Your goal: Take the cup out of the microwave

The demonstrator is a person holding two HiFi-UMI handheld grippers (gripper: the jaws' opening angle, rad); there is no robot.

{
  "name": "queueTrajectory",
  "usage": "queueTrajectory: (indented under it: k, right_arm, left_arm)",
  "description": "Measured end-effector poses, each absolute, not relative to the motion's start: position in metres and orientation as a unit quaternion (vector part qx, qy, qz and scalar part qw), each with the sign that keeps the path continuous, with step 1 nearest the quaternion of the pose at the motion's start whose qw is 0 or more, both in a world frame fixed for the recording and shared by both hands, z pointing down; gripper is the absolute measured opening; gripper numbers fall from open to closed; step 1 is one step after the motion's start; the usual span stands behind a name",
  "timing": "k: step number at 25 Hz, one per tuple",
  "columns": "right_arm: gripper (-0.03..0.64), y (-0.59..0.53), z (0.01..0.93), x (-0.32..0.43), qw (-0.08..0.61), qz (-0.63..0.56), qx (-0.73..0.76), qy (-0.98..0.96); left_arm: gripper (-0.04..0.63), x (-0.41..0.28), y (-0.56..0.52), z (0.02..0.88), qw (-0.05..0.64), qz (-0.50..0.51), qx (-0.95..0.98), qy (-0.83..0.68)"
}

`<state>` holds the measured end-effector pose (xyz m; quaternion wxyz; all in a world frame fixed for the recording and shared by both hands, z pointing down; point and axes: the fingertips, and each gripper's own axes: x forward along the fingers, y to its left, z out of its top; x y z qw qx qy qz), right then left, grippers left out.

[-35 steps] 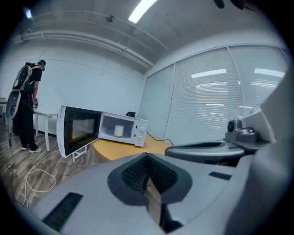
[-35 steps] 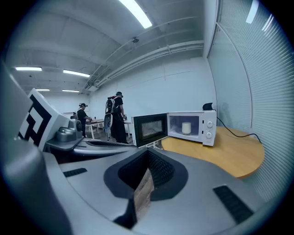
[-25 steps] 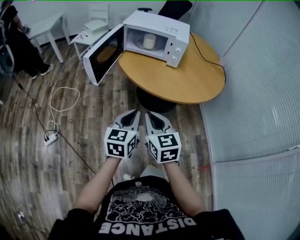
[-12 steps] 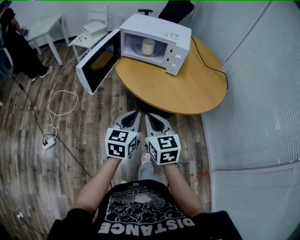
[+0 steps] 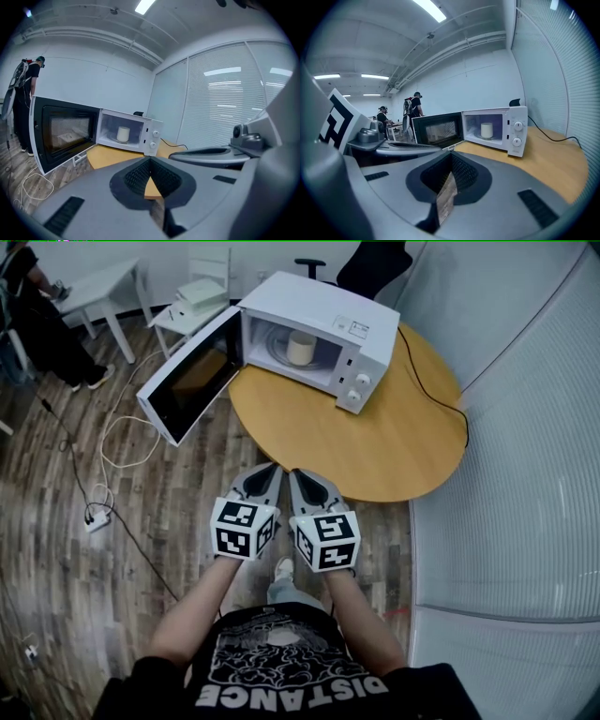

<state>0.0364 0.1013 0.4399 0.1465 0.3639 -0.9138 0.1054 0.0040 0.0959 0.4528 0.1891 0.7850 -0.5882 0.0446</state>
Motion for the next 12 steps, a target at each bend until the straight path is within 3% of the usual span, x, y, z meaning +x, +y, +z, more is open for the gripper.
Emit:
queueTrajectory:
  k: [12]
  right_arm:
    - [0.015, 0.042, 0.444, 0.053, 0.140, 0.114, 0.325, -0.928]
  left_arm:
    - [0.009, 0.020, 0.038, 0.458, 0.190, 0.061, 0.759, -0.619]
